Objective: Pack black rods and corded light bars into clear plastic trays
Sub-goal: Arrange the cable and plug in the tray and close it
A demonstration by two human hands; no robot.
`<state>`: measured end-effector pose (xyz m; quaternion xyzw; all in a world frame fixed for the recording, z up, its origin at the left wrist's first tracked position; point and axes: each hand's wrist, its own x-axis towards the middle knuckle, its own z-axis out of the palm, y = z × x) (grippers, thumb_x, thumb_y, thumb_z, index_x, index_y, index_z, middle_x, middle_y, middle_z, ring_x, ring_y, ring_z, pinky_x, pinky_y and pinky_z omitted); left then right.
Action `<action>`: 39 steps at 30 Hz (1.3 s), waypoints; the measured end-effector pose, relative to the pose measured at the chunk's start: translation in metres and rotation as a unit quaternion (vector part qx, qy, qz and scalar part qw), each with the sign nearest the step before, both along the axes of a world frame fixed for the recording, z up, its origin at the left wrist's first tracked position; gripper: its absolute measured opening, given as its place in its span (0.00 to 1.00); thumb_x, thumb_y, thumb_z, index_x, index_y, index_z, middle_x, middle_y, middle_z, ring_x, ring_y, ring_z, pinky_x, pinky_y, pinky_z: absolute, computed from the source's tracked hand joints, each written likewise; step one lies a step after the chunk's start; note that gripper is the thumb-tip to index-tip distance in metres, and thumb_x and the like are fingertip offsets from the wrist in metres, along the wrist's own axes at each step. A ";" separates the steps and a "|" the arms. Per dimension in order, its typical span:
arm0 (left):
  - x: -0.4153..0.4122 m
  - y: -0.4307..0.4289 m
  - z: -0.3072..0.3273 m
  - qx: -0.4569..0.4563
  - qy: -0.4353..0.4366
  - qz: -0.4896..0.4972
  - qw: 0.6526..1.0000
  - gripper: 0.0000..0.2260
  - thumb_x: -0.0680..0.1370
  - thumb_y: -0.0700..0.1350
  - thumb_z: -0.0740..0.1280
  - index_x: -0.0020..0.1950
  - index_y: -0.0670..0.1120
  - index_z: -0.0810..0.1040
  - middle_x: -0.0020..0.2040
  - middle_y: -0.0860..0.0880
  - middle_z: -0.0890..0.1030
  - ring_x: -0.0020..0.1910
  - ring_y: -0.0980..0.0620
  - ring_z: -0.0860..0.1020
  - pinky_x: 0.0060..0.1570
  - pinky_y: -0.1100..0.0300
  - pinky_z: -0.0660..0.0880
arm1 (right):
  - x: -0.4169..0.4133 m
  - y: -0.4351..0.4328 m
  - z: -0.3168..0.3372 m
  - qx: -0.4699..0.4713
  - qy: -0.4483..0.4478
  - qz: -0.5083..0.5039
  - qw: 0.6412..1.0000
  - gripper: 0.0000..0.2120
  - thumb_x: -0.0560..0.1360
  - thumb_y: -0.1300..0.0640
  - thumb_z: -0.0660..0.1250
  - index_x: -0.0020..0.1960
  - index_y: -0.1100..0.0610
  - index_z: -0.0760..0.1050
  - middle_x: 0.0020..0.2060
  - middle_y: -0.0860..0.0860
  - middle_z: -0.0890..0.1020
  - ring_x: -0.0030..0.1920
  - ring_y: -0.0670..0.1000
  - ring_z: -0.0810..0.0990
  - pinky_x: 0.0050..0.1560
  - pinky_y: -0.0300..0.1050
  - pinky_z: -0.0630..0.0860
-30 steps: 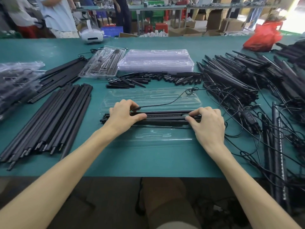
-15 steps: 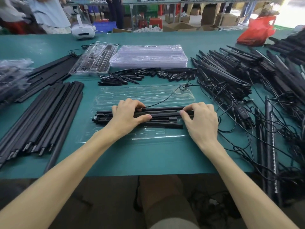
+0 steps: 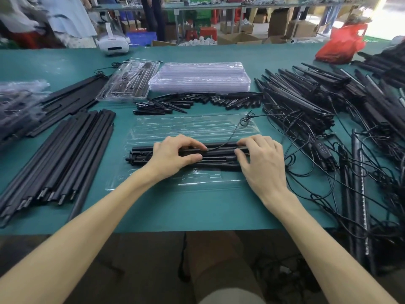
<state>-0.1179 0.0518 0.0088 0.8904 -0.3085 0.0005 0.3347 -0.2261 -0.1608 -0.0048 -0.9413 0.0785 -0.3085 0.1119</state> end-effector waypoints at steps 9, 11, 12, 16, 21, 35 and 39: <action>0.000 -0.002 -0.003 0.038 -0.036 -0.006 0.999 0.09 0.77 0.62 0.67 0.58 0.67 0.79 0.60 0.63 0.76 0.61 0.56 0.70 0.63 0.52 0.60 | 0.010 0.002 0.002 -0.099 -0.046 0.045 0.993 0.12 0.75 0.66 0.71 0.57 0.58 0.82 0.52 0.51 0.83 0.55 0.55 0.79 0.69 0.54 0.68; 0.001 -0.002 -0.003 0.038 -0.036 -0.006 0.999 0.09 0.77 0.62 0.67 0.57 0.67 0.78 0.60 0.62 0.77 0.60 0.56 0.69 0.65 0.49 0.61 | 0.020 0.002 0.008 -0.103 -0.001 0.052 0.993 0.16 0.75 0.67 0.71 0.61 0.56 0.81 0.56 0.51 0.83 0.59 0.55 0.78 0.72 0.54 0.65; 0.002 -0.003 -0.002 0.038 -0.036 -0.005 0.999 0.09 0.77 0.62 0.68 0.57 0.67 0.79 0.60 0.62 0.77 0.60 0.56 0.70 0.66 0.48 0.62 | 0.027 0.004 0.011 -0.106 0.030 0.057 0.992 0.17 0.75 0.67 0.70 0.62 0.55 0.80 0.58 0.50 0.83 0.62 0.54 0.77 0.74 0.53 0.61; 0.002 -0.001 -0.002 0.030 -0.034 -0.006 0.999 0.11 0.76 0.63 0.68 0.57 0.66 0.80 0.59 0.63 0.77 0.60 0.55 0.70 0.67 0.47 0.62 | 0.052 0.006 0.019 -0.113 0.122 0.093 0.982 0.19 0.77 0.65 0.67 0.65 0.51 0.78 0.64 0.48 0.79 0.66 0.53 0.74 0.73 0.50 0.57; 0.003 0.001 -0.001 0.026 -0.036 -0.008 0.999 0.13 0.75 0.64 0.69 0.57 0.65 0.80 0.59 0.62 0.78 0.60 0.56 0.70 0.67 0.47 0.62 | 0.061 0.000 0.024 -0.119 0.127 0.097 0.980 0.05 0.81 0.59 0.65 0.54 0.55 0.79 0.52 0.52 0.78 0.57 0.56 0.74 0.59 0.46 0.63; 0.012 0.003 -0.002 -0.002 -0.023 -0.012 1.000 0.11 0.72 0.63 0.73 0.52 0.61 0.82 0.53 0.58 0.81 0.54 0.55 0.76 0.65 0.44 0.69 | 0.034 -0.013 0.033 -0.156 0.116 0.133 0.972 0.09 0.85 0.54 0.58 0.53 0.57 0.75 0.46 0.52 0.78 0.51 0.56 0.73 0.58 0.49 0.68; 0.016 0.007 -0.003 -0.015 -0.013 -0.027 0.999 0.09 0.72 0.63 0.73 0.49 0.63 0.81 0.52 0.58 0.81 0.53 0.57 0.77 0.64 0.46 0.72 | 0.019 -0.024 0.034 -0.163 0.132 0.131 0.969 0.15 0.84 0.49 0.58 0.49 0.56 0.78 0.44 0.50 0.79 0.50 0.56 0.75 0.59 0.48 0.69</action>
